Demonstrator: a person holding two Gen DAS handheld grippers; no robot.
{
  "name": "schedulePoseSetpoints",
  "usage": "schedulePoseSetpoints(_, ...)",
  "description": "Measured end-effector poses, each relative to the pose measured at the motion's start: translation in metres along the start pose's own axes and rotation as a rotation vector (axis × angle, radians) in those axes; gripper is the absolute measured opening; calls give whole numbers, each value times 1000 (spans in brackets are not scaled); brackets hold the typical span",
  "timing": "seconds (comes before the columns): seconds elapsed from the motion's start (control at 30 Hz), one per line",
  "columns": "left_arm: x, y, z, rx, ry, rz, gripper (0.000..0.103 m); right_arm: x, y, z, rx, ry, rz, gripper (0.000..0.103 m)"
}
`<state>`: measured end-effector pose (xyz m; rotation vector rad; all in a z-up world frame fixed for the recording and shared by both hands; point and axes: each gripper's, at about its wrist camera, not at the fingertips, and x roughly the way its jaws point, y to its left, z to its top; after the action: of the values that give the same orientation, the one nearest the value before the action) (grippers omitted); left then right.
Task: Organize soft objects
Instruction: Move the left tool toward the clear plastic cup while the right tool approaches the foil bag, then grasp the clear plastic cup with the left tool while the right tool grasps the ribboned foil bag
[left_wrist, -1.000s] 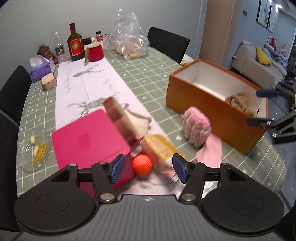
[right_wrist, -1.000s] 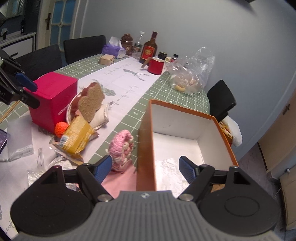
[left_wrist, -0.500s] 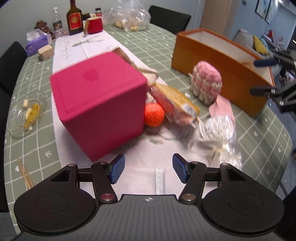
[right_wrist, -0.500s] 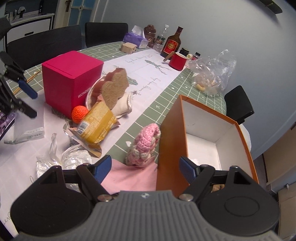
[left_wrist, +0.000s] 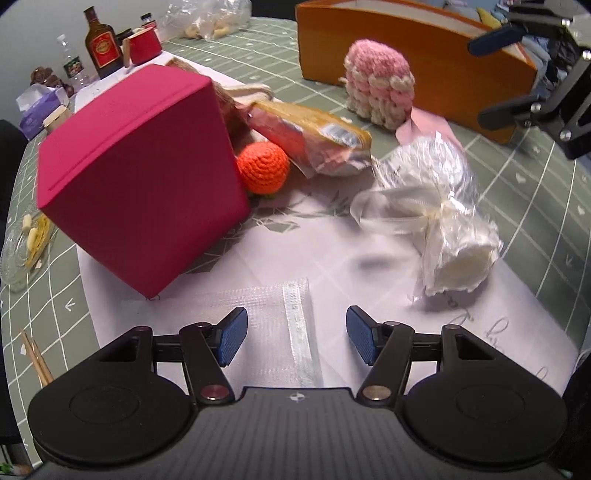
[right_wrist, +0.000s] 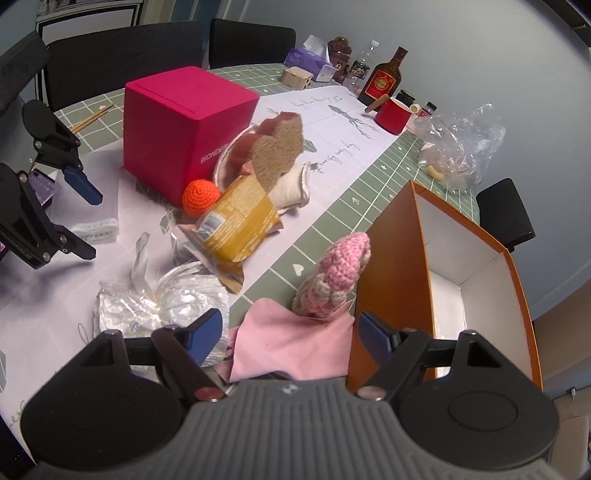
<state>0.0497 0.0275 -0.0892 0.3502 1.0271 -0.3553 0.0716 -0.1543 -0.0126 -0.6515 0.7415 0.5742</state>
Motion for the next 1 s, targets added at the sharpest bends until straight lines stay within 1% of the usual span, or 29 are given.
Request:
schedulePoseSetpoints(0.1, 4, 3, 0, 3, 14, 2, 74, 0, 3, -2, -7, 4, 5, 80)
schedulePoseSetpoints(0.23, 6, 16, 2, -15, 44, -50, 75, 0, 7, -4, -20, 6, 12, 80)
schedulePoseSetpoints(0.3, 8, 24, 3, -40, 59, -59, 75, 1, 9, -4, -25, 6, 15, 80)
schedulePoseSetpoints(0.33, 8, 28, 4, -59, 68, -67, 68, 0, 10, -5, -27, 7, 17, 80)
schedulePoseSetpoints(0.37, 8, 32, 5, -75, 72, -71, 54, 1, 10, -5, -30, 8, 19, 80)
schedulePoseSetpoints(0.4, 7, 36, 6, -83, 76, -68, 48, 1, 11, -5, -31, 10, 20, 80)
schedulePoseSetpoints(0.47, 7, 40, 9, -87, 89, -69, 28, 2, 11, -6, -33, 14, 20, 80)
schedulePoseSetpoints(0.5, 7, 42, 10, -84, 94, -62, 25, 3, 12, -7, -34, 17, 20, 80)
schedulePoseSetpoints(0.57, 8, 43, 11, -79, 103, -44, 13, 4, 14, -7, -38, 20, 21, 80)
schedulePoseSetpoints(0.67, 8, 44, 14, -74, 102, -16, 5, 5, 16, -8, -45, 25, 25, 80)
schedulePoseSetpoints(0.8, 3, 44, 18, -78, 78, 0, 3, 6, 18, -9, -40, 26, 43, 80)
schedulePoseSetpoints(0.87, -1, 44, 20, -82, 63, -2, 3, 7, 19, -9, -14, 20, 87, 80)
schedulePoseSetpoints(0.97, -5, 42, 24, -84, 46, -7, 2, 8, 25, -8, 39, 2, 198, 80)
schedulePoseSetpoints(1.0, -6, 41, 25, -84, 40, -7, 2, 8, 28, -7, 44, -1, 222, 80)
